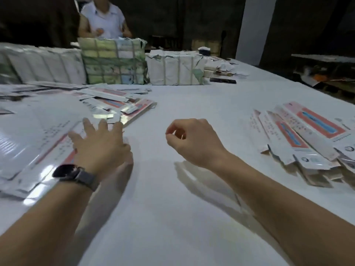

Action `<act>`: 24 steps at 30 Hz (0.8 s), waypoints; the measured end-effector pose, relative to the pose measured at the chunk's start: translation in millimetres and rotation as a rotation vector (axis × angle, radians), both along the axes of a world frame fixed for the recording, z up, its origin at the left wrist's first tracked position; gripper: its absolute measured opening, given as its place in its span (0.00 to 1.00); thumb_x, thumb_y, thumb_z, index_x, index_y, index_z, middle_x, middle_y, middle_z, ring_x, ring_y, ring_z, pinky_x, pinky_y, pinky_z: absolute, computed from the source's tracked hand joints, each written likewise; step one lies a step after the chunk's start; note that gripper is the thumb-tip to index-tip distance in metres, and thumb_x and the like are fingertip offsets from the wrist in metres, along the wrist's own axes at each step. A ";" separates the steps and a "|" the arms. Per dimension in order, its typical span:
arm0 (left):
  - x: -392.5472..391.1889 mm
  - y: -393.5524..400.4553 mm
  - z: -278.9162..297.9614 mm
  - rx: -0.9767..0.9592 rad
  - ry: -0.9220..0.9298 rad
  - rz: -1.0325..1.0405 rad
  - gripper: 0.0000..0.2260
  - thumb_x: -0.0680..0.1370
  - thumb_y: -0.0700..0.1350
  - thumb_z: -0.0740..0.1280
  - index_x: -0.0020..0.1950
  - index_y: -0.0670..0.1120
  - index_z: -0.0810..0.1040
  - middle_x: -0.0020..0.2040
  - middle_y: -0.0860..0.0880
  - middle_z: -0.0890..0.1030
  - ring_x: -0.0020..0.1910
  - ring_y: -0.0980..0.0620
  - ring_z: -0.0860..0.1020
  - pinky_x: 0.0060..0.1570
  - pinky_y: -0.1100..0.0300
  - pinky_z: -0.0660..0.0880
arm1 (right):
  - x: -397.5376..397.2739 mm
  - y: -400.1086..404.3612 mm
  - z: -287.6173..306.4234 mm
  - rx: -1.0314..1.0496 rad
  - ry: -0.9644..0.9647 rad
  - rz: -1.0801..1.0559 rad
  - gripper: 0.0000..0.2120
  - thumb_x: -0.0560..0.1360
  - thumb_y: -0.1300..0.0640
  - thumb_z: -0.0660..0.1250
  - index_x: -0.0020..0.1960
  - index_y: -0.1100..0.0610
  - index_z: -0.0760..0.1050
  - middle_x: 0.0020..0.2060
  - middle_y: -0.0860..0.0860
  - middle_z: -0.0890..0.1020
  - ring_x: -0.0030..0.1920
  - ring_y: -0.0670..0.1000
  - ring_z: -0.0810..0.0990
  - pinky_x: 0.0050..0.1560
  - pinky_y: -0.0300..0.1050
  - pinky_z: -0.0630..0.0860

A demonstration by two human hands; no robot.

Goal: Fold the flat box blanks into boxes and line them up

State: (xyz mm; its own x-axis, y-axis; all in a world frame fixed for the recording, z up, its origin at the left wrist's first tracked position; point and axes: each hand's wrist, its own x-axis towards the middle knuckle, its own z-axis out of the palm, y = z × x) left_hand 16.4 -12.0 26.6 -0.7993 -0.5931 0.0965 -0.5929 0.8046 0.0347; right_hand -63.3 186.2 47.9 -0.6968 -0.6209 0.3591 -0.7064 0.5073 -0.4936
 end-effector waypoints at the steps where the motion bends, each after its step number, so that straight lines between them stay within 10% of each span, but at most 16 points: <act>1: 3.1 -6.5 2.0 0.041 -0.033 0.073 0.23 0.78 0.55 0.60 0.74 0.55 0.63 0.75 0.44 0.64 0.78 0.33 0.51 0.69 0.26 0.54 | 3.8 -3.3 -3.3 -0.005 -0.005 0.033 0.05 0.75 0.51 0.66 0.44 0.45 0.80 0.32 0.40 0.78 0.40 0.47 0.78 0.47 0.48 0.77; 9: 9.0 -12.5 9.7 -0.042 -0.097 0.083 0.13 0.78 0.49 0.62 0.63 0.52 0.71 0.56 0.46 0.75 0.63 0.37 0.74 0.57 0.45 0.71 | 1.9 -8.6 -15.2 -0.111 -0.008 0.082 0.06 0.75 0.55 0.67 0.44 0.47 0.82 0.27 0.39 0.76 0.33 0.43 0.75 0.44 0.47 0.77; 17: 12.4 8.3 15.3 -0.112 0.057 -0.096 0.12 0.80 0.46 0.62 0.64 0.49 0.73 0.41 0.49 0.69 0.48 0.39 0.76 0.41 0.54 0.67 | 1.0 -10.5 -21.2 -0.114 -0.031 0.081 0.06 0.75 0.56 0.67 0.45 0.48 0.82 0.27 0.39 0.75 0.33 0.44 0.74 0.44 0.47 0.77; 21: 12.8 27.9 38.6 -0.097 0.396 -0.215 0.21 0.80 0.38 0.58 0.73 0.50 0.66 0.39 0.43 0.70 0.40 0.40 0.68 0.38 0.51 0.67 | -1.5 -10.1 -17.8 -0.280 -0.001 0.069 0.07 0.75 0.57 0.68 0.51 0.49 0.81 0.29 0.41 0.77 0.34 0.45 0.76 0.43 0.44 0.74; 24: 21.8 42.5 59.1 0.320 0.755 -0.453 0.23 0.81 0.41 0.59 0.76 0.56 0.65 0.54 0.45 0.82 0.39 0.44 0.77 0.29 0.59 0.74 | -5.9 -6.5 -3.7 -0.530 -0.018 0.053 0.13 0.76 0.51 0.68 0.60 0.46 0.76 0.35 0.43 0.77 0.35 0.45 0.76 0.38 0.36 0.72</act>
State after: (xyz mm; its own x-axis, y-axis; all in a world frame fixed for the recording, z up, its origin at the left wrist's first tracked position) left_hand 38.2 30.5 85.7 -0.7528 -0.3289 0.5702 0.0445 0.8389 0.5425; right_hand -69.2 179.6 44.1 -0.6785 -0.3915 0.6216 -0.7134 0.1490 -0.6848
